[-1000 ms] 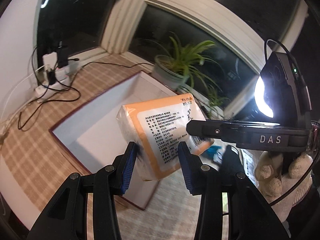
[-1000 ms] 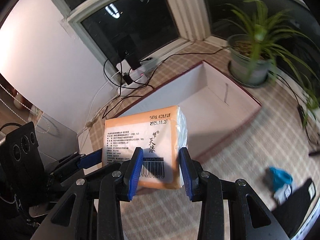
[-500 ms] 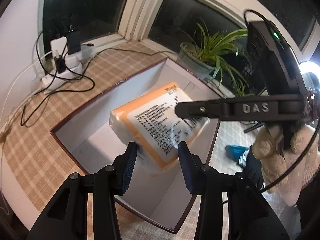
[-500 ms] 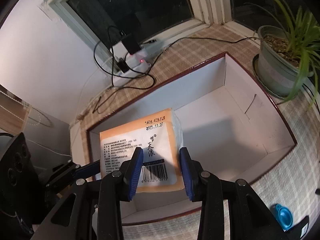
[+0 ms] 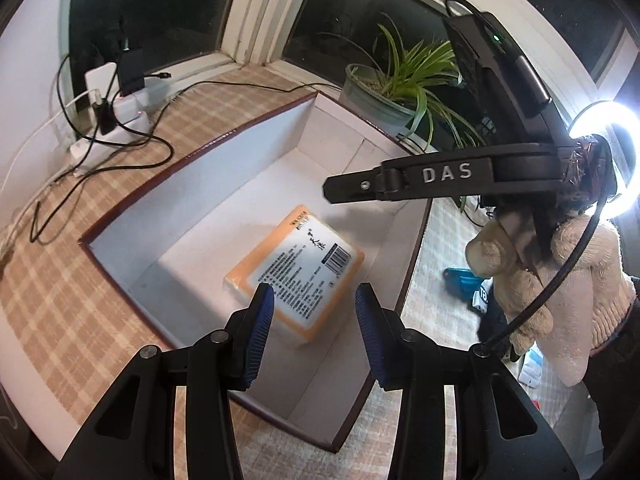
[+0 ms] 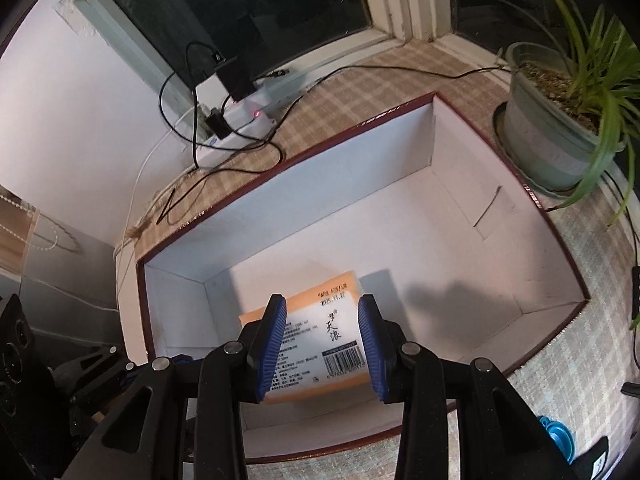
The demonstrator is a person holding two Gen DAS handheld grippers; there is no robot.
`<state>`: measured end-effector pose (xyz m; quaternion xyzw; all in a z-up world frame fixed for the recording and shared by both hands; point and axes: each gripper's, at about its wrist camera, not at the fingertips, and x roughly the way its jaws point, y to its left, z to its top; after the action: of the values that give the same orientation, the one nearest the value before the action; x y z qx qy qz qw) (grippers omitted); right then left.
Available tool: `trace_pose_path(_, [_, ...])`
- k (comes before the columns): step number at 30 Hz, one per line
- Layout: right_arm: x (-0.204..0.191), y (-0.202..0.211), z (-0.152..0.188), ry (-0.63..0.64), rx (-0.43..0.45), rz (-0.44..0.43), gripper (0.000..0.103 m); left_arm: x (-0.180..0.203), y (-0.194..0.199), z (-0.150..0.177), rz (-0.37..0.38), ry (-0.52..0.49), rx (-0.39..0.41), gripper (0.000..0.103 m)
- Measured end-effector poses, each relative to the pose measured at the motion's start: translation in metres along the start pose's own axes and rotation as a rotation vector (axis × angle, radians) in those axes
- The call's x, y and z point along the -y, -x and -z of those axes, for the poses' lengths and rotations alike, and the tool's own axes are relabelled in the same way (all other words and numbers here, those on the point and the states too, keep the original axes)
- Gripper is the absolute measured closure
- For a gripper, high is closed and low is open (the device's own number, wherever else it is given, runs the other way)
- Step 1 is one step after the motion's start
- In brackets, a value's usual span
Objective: Organize soft objects
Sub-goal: 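Open the left gripper to drop the pack and withdraw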
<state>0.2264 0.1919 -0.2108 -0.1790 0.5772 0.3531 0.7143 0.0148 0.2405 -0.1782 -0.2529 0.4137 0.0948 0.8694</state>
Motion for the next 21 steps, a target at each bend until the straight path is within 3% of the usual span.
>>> trace_pose_path(11, [-0.006, 0.056, 0.031, -0.009, 0.103, 0.04, 0.063, 0.003, 0.031, 0.011, 0.014, -0.002, 0.032, 0.062])
trace_pose_path(17, [0.002, 0.102, 0.071, -0.051, 0.188, 0.09, 0.057, 0.021, 0.041, 0.02, 0.041, -0.039, 0.032, 0.061])
trace_pose_path(21, [0.013, 0.135, 0.109, -0.097, 0.25, 0.138, 0.052, 0.04, 0.043, 0.029, 0.069, -0.071, 0.023, 0.053])
